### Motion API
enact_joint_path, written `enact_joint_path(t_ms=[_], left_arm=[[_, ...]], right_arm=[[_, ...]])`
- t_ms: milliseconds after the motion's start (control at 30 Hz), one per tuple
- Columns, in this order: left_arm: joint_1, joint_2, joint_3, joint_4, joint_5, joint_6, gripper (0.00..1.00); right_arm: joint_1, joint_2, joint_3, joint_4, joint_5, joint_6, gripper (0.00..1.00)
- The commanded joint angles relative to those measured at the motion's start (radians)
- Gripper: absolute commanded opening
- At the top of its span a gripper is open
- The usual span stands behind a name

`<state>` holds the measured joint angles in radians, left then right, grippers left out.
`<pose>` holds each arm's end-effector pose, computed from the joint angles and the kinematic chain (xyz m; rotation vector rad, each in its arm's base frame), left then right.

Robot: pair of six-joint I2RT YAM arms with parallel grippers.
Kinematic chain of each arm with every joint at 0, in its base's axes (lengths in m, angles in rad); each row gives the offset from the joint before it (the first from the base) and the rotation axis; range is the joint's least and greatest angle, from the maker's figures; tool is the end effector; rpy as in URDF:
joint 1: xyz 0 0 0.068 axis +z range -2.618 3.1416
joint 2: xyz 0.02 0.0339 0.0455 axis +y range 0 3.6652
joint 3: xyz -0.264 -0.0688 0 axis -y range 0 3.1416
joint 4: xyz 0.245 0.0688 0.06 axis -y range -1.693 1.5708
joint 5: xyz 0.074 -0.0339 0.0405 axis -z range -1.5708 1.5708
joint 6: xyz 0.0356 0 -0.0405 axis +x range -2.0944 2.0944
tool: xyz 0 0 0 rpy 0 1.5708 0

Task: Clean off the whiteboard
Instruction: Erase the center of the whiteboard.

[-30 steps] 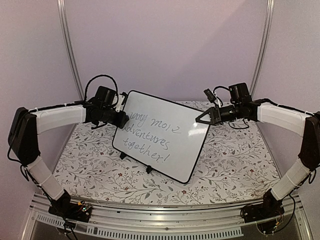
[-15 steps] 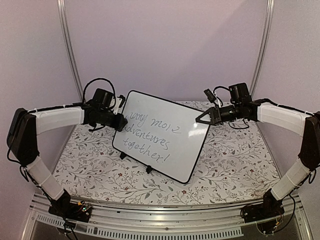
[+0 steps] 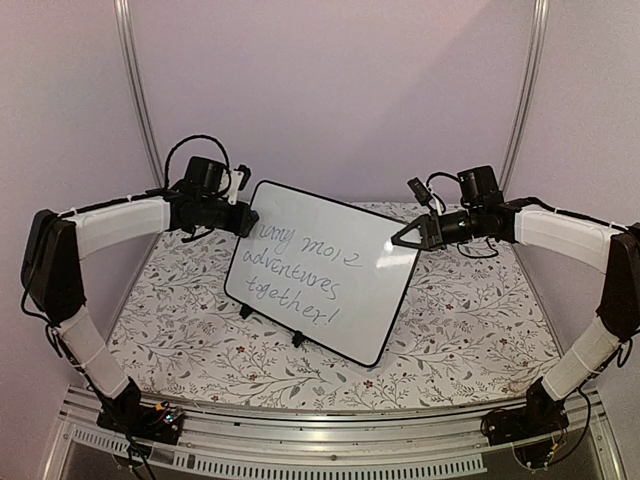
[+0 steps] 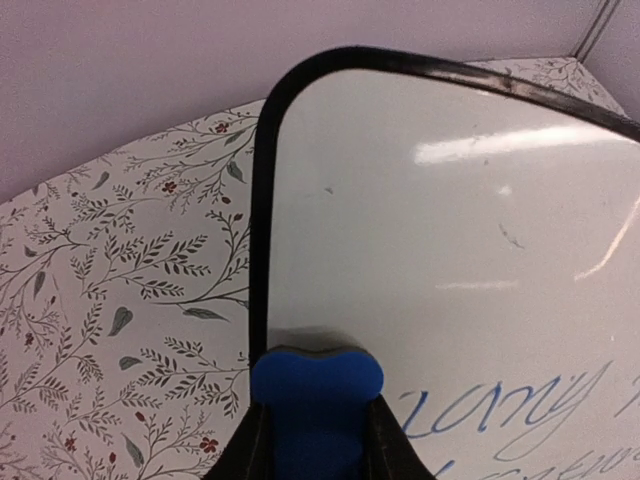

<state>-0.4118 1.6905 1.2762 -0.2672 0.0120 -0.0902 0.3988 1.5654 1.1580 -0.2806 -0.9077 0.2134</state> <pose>0.3527 -0.1545 0.2629 0.3695 2.2373 -0.2815 0.3037 0.1584 0.2746 -0.7138 2.1596 1.3465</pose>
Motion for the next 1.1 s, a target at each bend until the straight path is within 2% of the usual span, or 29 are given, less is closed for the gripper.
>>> enact_joint_path(t_ms=[0, 233, 500, 1067], left_arm=[[0.000, 0.029, 0.032, 0.032, 0.024, -0.009, 0.00], [-0.010, -0.009, -0.062, -0.043, -0.003, -0.076, 0.00], [-0.011, -0.032, -0.180, -0.040, 0.034, -0.131, 0.00], [-0.013, 0.022, 0.049, 0.024, 0.076, -0.095, 0.00]], right_arm=[[0.012, -0.002, -0.017, -0.038, -0.037, -0.035, 0.00], [0.012, 0.000, -0.015, -0.038, -0.040, -0.034, 0.00], [0.012, 0.002, -0.015, -0.036, -0.043, -0.033, 0.00], [0.012, -0.001, -0.023, -0.033, -0.046, -0.031, 0.00]])
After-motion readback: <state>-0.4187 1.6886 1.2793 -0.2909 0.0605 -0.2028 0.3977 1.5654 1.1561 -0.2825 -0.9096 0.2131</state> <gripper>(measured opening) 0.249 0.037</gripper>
